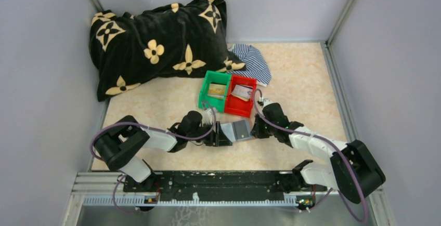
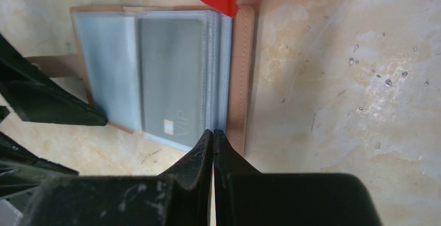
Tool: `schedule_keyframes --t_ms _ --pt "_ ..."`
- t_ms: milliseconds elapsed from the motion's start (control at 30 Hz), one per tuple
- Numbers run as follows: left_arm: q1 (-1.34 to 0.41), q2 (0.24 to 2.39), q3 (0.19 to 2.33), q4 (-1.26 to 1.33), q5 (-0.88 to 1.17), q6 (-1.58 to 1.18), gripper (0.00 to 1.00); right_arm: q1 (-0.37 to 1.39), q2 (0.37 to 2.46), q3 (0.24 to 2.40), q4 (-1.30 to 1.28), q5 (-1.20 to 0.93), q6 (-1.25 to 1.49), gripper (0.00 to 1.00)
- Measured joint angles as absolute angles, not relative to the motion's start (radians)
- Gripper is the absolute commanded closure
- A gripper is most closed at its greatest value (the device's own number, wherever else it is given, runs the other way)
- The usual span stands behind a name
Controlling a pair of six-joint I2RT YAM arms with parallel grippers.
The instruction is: Take the credit cards out of the card holder
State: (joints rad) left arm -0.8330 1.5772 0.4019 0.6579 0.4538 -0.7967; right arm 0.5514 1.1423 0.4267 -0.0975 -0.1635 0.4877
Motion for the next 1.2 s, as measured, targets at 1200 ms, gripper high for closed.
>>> schedule_keyframes --t_ms 1200 --pt "-0.822 1.627 0.428 0.679 0.496 -0.793 0.35 0.552 1.158 0.436 -0.065 -0.211 0.457 1.00"
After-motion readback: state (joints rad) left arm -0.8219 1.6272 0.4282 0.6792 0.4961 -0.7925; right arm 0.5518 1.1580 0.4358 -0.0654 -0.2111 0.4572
